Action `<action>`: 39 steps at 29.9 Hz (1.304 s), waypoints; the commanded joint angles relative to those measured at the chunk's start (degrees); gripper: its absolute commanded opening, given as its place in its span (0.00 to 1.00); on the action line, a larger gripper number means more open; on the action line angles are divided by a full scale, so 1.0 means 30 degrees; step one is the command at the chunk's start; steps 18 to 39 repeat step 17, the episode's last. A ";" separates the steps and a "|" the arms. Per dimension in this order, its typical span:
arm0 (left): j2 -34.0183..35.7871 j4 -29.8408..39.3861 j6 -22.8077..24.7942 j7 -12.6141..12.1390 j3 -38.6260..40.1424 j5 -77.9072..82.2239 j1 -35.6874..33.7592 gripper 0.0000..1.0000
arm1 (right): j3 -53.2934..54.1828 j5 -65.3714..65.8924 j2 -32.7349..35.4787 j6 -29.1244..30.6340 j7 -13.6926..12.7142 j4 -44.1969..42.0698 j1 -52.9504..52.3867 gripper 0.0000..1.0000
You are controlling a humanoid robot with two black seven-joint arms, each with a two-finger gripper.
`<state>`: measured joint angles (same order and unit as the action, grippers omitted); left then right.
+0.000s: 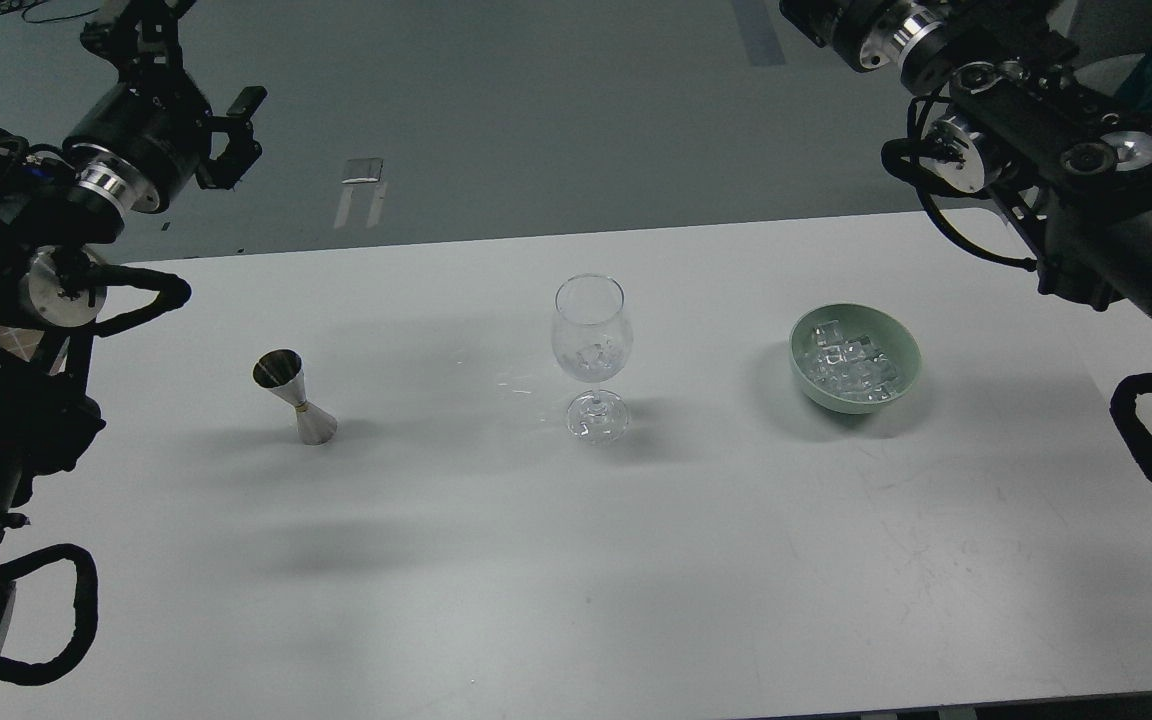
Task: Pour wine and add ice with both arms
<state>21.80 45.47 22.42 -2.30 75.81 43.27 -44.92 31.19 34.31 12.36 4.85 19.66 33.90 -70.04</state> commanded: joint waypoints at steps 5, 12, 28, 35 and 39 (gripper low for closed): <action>-0.0909 -0.1092 0.0320 0.0532 -0.0222 -0.0009 -0.1254 0.98 | 0.2755 -0.1709 -0.0719 0.0024 -0.0020 0.0010 0.1459 1.00; -0.1174 -0.2673 0.0144 -0.0289 -0.1509 0.0050 -0.2485 0.98 | 0.3341 -0.2060 -0.1190 0.0199 0.0038 -0.0048 0.2075 1.00; -0.1553 -0.3232 0.0291 0.0003 -0.2185 -0.0067 -0.3217 0.98 | 0.4016 -0.5951 -0.1629 0.1574 0.0068 -0.1743 0.1902 1.00; -0.1553 -0.3232 0.0291 0.0003 -0.2185 -0.0067 -0.3217 0.98 | 0.4016 -0.5951 -0.1629 0.1574 0.0068 -0.1743 0.1902 1.00; -0.1553 -0.3232 0.0291 0.0003 -0.2185 -0.0067 -0.3217 0.98 | 0.4016 -0.5951 -0.1629 0.1574 0.0068 -0.1743 0.1902 1.00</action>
